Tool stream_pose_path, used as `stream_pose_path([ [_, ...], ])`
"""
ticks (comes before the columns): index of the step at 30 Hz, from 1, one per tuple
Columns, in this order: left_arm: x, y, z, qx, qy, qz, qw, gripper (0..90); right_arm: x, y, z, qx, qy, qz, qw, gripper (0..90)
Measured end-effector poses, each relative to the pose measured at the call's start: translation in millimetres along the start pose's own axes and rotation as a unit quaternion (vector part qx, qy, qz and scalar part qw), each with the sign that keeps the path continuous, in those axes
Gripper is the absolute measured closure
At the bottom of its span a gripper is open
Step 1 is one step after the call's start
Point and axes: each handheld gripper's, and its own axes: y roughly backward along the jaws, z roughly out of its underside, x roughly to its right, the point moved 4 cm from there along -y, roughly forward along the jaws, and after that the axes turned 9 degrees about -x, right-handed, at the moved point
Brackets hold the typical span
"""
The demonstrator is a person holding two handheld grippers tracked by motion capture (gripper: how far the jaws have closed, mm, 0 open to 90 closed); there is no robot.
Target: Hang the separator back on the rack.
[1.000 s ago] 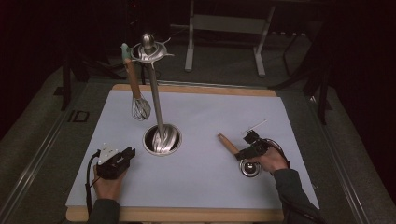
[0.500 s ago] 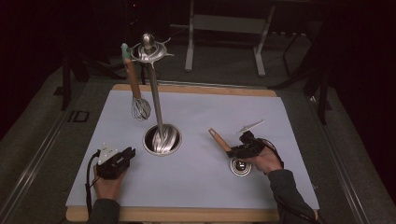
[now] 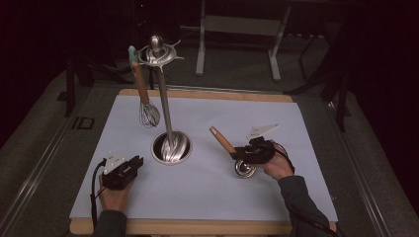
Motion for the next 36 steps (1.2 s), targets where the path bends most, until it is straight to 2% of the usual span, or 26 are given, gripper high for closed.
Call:
stream_pose_path([
  [3, 0.0, 0.1, 0.0, 0.000, -0.001, 0.000, 1.0000, 76.7, -5.6, 4.8, -11.3, 0.022, 0.017, -0.004, 0.9996, 71.1],
  [4, 0.0, 0.1, 0.0, 0.000, -0.001, 0.000, 1.0000, 76.7, -5.6, 4.8, -11.3, 0.022, 0.017, -0.004, 0.9996, 71.1],
  [5, 0.0, 0.2, 0.1, 0.000, -0.001, 0.000, 1.0000, 76.7, -8.8, 7.9, -19.1, 0.033, 0.029, -0.008, 0.9990, 71.1],
  [8, 0.0, 0.3, 0.1, 0.000, -0.001, -0.001, 1.0000, 76.7, -12.4, 10.9, -26.8, 0.043, 0.037, -0.013, 0.9983, 71.1],
  [13, 0.2, 0.3, 0.1, 0.001, -0.001, 0.000, 1.0000, 76.7, -23.2, 18.5, -46.1, 0.064, 0.069, -0.027, 0.9951, 71.1],
  [17, 0.1, 0.3, 0.1, 0.001, -0.001, 0.000, 1.0000, 76.7, -31.0, 26.6, -60.9, 0.090, 0.087, -0.041, 0.9913, 71.1],
  [22, 0.2, 0.4, 0.1, 0.002, 0.000, 0.000, 1.0000, 76.7, -41.3, 39.1, -82.7, 0.123, 0.103, -0.047, 0.9860, 71.1],
  [25, 0.2, 0.4, 0.1, 0.003, 0.001, 0.000, 1.0000, 76.7, -48.2, 47.0, -97.5, 0.138, 0.116, -0.044, 0.9827, 71.1],
  [30, 0.1, 0.4, 0.1, 0.003, 0.001, 0.000, 1.0000, 76.7, -60.8, 63.1, -124.9, 0.169, 0.137, -0.039, 0.9753, 71.0],
  [36, 0.1, 0.6, 0.2, 0.004, 0.001, 0.001, 1.0000, 76.6, -75.4, 76.5, -148.8, 0.194, 0.155, -0.031, 0.9682, 71.1],
])
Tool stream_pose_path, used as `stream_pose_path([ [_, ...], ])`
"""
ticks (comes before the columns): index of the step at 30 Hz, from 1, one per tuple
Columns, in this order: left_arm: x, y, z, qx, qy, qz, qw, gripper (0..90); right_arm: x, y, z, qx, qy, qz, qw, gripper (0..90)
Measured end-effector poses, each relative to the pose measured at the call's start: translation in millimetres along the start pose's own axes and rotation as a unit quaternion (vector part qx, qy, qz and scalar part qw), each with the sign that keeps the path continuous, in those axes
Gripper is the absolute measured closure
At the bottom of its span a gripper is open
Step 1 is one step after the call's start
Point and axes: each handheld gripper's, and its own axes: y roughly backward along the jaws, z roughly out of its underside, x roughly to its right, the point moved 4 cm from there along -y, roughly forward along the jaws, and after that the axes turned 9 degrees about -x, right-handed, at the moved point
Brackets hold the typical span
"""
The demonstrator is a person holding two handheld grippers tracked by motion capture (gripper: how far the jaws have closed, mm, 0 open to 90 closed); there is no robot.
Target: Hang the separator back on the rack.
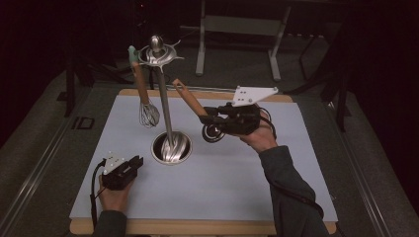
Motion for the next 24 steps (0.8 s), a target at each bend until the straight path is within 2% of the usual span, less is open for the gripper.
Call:
stream_pose_path([
  [8, 0.0, 0.1, 0.1, 0.000, -0.001, 0.000, 1.0000, 76.7, -9.8, -3.8, -27.5, 0.020, 0.024, 0.005, 0.9995, 71.0],
  [17, -0.1, 0.5, 0.1, 0.001, -0.001, 0.001, 1.0000, 76.7, -8.2, -18.9, -37.8, 0.006, 0.029, 0.066, 0.9974, 71.0],
  [18, -0.1, 0.5, 0.1, 0.001, -0.001, 0.001, 1.0000, 76.7, -8.2, -18.9, -37.8, 0.006, 0.029, 0.066, 0.9974, 71.0],
  [20, 0.0, 0.5, 0.1, 0.002, -0.001, 0.001, 1.0000, 76.7, -7.9, -23.6, -38.1, 0.002, 0.034, 0.082, 0.9961, 71.0],
  [22, 0.1, 0.5, 0.1, 0.002, -0.002, 0.001, 1.0000, 76.6, -8.4, -27.8, -38.2, -0.006, 0.033, 0.084, 0.9959, 70.7],
  [24, 0.2, 0.5, 0.1, 0.002, -0.002, 0.001, 1.0000, 76.6, -8.0, -31.8, -37.4, -0.013, 0.032, 0.098, 0.9945, 70.2],
])
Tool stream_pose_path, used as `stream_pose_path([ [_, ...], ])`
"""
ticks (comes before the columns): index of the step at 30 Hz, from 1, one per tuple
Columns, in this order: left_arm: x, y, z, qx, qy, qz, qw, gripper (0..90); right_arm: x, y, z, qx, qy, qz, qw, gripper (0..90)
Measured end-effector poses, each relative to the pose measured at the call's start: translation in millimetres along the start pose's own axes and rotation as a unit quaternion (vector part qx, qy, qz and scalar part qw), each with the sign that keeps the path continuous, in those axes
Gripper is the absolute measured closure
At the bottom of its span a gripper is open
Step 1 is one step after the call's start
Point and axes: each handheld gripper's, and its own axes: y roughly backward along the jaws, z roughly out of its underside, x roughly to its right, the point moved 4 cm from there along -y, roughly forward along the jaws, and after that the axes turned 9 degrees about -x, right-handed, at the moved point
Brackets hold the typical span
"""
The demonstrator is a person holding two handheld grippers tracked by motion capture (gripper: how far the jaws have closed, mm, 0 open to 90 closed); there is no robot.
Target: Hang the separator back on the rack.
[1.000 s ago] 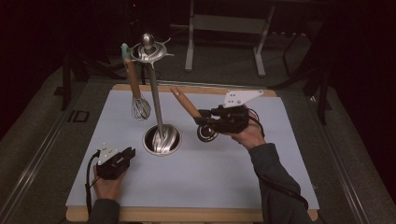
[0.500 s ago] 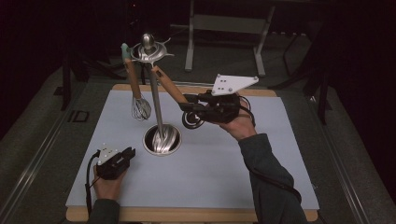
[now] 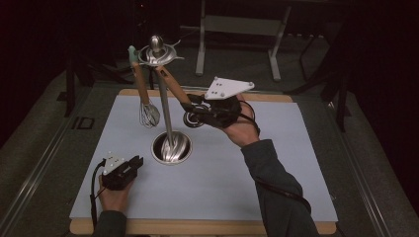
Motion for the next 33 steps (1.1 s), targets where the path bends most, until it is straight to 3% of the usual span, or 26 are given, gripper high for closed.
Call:
stream_pose_path([
  [8, 0.2, 0.1, 0.1, 0.000, -0.001, 0.000, 1.0000, 76.6, -2.5, -8.0, 0.8, -0.012, -0.007, -0.005, 0.9999, 67.3],
  [11, 0.1, 0.1, 0.1, 0.000, -0.001, 0.000, 1.0000, 76.6, -0.6, -5.1, -1.1, 0.006, -0.015, -0.010, 0.9998, 64.5],
  [15, 0.2, 0.1, 0.1, 0.000, -0.001, -0.001, 1.0000, 76.6, 2.4, 0.6, 1.2, 0.007, -0.024, -0.014, 0.9996, 62.6],
  [24, 0.3, 0.0, 0.1, 0.000, -0.001, -0.001, 1.0000, 76.5, 13.1, 5.4, 18.8, -0.015, -0.055, -0.026, 0.9981, 60.8],
  [27, 0.2, -0.2, 0.1, -0.002, -0.001, -0.001, 1.0000, 76.4, 20.7, 8.3, 32.3, -0.028, -0.081, -0.030, 0.9958, 59.9],
  [33, 0.1, -0.5, 0.0, -0.003, 0.000, -0.001, 1.0000, 76.3, 30.2, 14.1, 51.1, -0.041, -0.103, -0.032, 0.9934, 57.5],
])
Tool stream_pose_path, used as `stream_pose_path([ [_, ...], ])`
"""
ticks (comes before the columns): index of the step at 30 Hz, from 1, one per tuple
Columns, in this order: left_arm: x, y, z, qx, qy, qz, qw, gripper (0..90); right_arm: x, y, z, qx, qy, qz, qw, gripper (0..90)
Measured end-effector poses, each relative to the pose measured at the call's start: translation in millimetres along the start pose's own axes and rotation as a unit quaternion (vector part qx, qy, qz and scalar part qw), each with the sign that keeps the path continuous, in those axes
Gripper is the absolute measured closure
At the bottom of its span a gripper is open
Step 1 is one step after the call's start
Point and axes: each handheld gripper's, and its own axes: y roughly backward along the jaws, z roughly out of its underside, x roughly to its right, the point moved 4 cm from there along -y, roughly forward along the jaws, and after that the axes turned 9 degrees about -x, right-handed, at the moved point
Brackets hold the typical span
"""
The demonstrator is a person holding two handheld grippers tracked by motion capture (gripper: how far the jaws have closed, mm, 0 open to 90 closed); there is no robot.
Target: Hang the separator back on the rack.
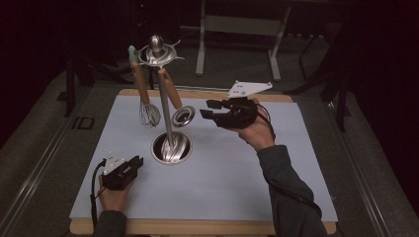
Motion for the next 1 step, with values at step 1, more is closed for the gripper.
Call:
stream_pose_path([
  [1, 0.1, -0.1, 0.0, -0.001, 0.000, 0.001, 1.0000, 76.3, 1.9, 0.9, 3.2, -0.004, -0.002, 0.001, 1.0000, 57.5],
])
